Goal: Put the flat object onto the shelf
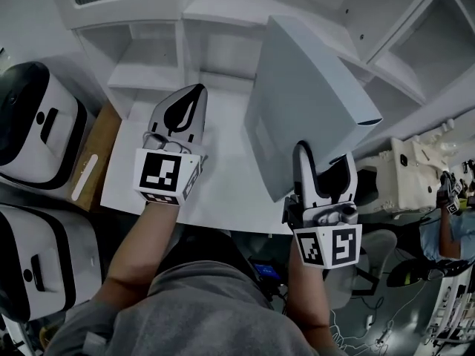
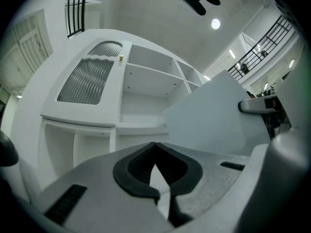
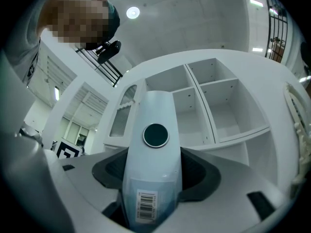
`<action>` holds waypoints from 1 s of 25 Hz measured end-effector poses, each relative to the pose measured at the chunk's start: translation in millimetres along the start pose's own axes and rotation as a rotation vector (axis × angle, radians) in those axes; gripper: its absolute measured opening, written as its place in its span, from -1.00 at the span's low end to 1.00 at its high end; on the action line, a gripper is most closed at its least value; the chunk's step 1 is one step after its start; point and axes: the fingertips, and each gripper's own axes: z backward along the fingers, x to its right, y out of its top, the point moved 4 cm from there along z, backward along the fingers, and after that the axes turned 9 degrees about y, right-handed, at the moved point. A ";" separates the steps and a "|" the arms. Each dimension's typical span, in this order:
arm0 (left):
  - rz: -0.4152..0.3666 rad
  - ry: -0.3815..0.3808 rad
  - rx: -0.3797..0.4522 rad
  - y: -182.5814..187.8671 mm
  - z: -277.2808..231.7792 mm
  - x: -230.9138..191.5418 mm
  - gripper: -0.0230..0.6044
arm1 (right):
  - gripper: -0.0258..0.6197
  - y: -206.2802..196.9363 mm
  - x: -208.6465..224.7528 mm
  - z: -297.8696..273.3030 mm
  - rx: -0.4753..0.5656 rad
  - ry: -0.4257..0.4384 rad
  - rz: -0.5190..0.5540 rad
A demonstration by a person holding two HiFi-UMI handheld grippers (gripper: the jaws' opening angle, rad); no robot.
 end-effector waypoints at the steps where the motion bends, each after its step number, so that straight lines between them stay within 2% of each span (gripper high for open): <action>1: -0.002 0.010 0.002 1.0 -3.8 1.3 -0.91 | 0.01 3.0 2.1 -1.2 0.005 0.015 -0.003; 7: -0.017 0.067 0.009 5.3 -21.4 8.6 -0.91 | 0.01 13.5 16.8 -9.0 0.037 0.097 0.014; 12: -0.018 0.082 0.013 6.0 -28.1 12.6 -0.91 | 0.01 15.9 21.9 -11.7 0.048 0.129 0.001; 25: -0.023 0.029 0.021 7.3 -39.9 10.8 -0.91 | 0.01 28.3 18.6 -15.3 0.073 0.080 0.006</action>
